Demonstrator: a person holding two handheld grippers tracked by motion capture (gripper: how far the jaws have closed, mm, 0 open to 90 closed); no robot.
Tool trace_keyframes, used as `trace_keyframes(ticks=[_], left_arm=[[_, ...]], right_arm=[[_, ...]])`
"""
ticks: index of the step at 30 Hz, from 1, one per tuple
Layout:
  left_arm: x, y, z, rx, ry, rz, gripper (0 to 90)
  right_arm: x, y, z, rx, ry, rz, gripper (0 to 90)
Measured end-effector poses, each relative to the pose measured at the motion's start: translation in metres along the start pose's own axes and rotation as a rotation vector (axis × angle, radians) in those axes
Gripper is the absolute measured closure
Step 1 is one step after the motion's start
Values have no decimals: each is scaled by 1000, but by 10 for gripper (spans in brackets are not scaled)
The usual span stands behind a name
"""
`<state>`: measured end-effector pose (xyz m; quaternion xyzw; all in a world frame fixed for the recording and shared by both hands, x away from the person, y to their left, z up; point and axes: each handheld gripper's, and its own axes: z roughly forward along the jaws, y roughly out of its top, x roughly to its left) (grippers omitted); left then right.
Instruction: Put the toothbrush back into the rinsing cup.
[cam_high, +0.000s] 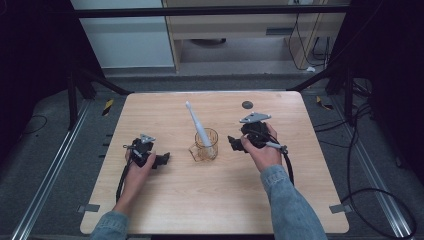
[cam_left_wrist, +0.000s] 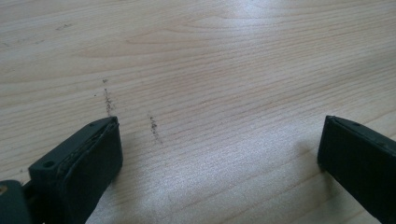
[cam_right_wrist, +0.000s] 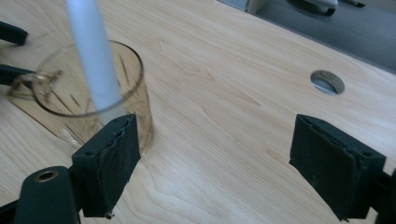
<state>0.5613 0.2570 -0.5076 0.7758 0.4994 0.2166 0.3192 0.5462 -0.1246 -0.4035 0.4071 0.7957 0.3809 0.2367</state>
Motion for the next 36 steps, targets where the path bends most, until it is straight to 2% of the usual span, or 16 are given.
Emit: trace_keyframes(ticks=[14,28,36], left_arm=[[0,0,0,0,0,1,0],[0,0,0,0,0,1,0],[0,0,0,0,0,1,0]], right_arm=[[-36,-41,1,64,-49,100,154],[-64,-75,3,114,-102,170,153],[-74,-92,7,133,-116,206,159]])
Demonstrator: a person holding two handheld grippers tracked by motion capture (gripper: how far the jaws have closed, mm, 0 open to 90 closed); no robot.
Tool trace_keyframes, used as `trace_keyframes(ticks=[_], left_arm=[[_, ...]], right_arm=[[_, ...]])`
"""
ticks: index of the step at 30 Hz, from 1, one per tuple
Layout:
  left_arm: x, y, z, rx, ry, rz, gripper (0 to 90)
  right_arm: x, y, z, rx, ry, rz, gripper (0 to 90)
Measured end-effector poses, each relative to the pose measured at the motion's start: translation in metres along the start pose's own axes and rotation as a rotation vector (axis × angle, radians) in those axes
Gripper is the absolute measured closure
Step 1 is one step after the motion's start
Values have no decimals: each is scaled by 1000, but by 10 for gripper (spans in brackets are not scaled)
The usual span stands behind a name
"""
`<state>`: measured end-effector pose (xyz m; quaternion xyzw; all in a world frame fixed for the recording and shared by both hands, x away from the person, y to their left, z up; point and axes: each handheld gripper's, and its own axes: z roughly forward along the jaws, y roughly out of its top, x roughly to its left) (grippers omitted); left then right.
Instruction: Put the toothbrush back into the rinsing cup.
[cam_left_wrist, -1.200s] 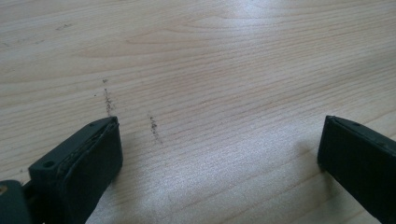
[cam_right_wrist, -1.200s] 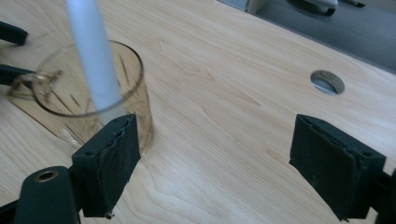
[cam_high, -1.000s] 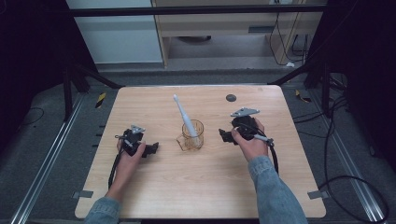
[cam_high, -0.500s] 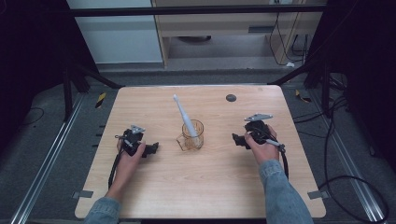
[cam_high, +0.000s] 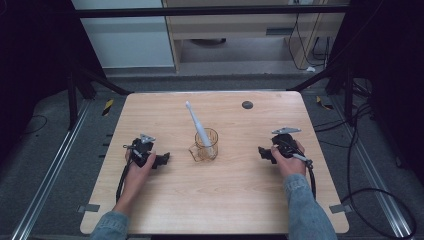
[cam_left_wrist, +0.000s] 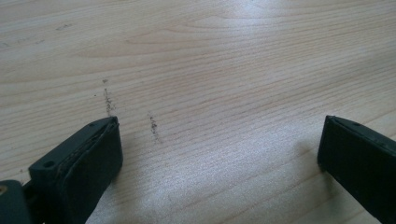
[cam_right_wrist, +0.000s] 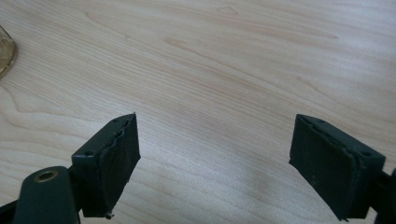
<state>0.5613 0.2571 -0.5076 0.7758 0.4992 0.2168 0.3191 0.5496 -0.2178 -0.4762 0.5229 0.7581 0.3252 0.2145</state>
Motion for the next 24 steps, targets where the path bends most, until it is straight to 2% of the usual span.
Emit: trace_keyframes(ticks=[7,13,16,24], left_arm=[[0,0,0,0,0,0,0],[0,0,0,0,0,0,0],[0,0,0,0,0,0,0],[0,0,0,0,0,0,0]], right_arm=[[-6,-6,9,-1,-36,38,159],[-6,-4,15,-25,-38,69,152],[-6,-6,20,-20,-70,81,130],[-11,-7,26,-45,-99,130,120]])
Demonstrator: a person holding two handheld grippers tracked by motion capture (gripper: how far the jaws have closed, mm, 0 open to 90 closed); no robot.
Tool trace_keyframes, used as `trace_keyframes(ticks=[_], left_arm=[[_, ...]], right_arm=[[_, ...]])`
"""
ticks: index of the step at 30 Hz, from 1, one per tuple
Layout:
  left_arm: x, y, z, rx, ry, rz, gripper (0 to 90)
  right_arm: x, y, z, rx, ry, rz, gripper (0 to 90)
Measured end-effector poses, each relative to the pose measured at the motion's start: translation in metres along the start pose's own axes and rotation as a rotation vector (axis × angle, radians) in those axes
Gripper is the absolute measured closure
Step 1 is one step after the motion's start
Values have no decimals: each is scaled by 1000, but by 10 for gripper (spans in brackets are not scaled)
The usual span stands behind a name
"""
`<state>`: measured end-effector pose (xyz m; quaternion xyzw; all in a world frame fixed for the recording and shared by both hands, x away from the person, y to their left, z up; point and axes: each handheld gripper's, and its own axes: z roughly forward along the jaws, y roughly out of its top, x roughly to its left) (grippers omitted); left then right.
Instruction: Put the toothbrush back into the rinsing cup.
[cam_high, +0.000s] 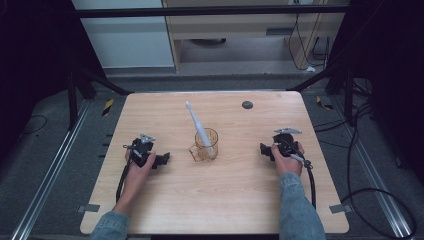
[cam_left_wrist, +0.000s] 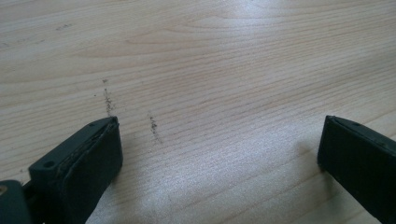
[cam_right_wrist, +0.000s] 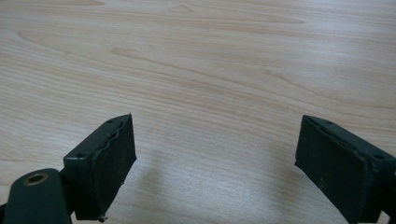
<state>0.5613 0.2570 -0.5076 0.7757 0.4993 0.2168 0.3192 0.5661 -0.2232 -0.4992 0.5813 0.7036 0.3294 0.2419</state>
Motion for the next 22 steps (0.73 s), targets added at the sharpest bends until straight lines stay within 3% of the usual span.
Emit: trace_keyframes(ticks=[10,12,15,16,22], left_arm=[[0,0,0,0,0,0,0],[0,0,0,0,0,0,0],[0,0,0,0,0,0,0],[0,0,0,0,0,0,0],[0,0,0,0,-1,1,0]], right_arm=[[-1,-7,7,-16,-14,24,125],[0,-6,9,-2,-27,-17,92],[2,-6,11,12,-24,-39,69],[3,-6,11,26,-47,-7,10],[3,-7,10,33,-80,28,2]])
